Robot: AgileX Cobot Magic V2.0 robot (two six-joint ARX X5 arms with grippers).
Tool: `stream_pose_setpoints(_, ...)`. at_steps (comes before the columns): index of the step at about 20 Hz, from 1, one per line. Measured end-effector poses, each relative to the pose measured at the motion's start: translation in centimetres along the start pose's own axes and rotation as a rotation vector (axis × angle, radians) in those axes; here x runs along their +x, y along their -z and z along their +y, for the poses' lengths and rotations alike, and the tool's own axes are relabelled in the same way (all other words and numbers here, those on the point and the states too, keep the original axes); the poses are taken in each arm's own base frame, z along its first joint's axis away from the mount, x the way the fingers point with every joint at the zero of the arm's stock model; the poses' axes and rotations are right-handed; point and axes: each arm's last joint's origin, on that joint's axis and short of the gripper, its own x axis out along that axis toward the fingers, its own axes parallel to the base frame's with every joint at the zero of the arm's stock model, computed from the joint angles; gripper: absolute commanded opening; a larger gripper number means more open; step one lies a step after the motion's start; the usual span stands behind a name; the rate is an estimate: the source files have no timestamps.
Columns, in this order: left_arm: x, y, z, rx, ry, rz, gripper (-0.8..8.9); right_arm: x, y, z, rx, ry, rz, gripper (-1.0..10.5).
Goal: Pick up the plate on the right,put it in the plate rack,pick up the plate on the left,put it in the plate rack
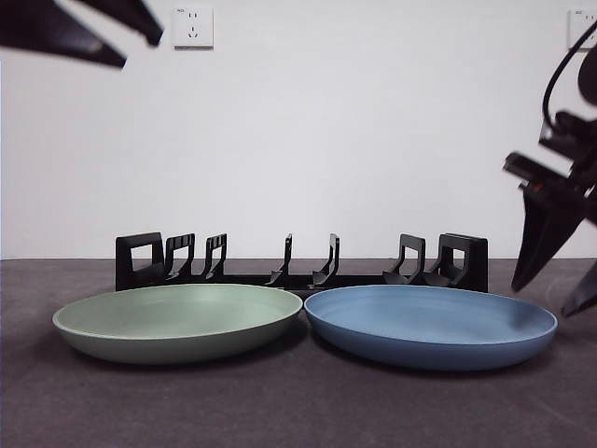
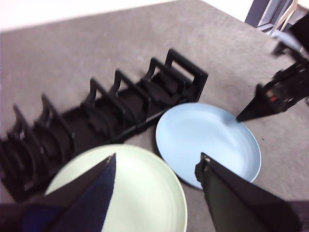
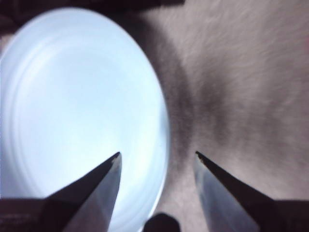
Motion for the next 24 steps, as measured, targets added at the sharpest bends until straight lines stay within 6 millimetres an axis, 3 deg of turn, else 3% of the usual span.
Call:
stream_pose_setpoints(4, -0.1, -0.8, -1.4, 0.073, 0.011, -0.021, 2.86, 1.7, 0.1, -0.7, 0.02, 0.003, 0.048, -0.2)
stream_pose_setpoints(9, 0.1, -0.3, -2.6, 0.195, 0.059, 0.02, 2.85, 1.6, 0.1, -0.7, 0.042, 0.015, 0.049, -0.2)
stream_pose_setpoints(13, 1.4, 0.9, -4.1, 0.389, 0.153, 0.123, 2.83, 0.3, 0.7, -0.3, 0.078, 0.027, 0.1, -0.2)
stream_pose_setpoints(19, 4.2, 3.0, -8.5, 0.692, 0.341, 0.227, 2.83, -4.5, -0.4, 2.4, 0.058, 0.001, 0.088, -0.2)
stream_pose_setpoints(24, 5.9, 4.8, -11.0, 0.904, 0.258, 0.307, 2.83, -4.7, -0.7, 5.6, -0.041, -0.068, 0.113, -0.2)
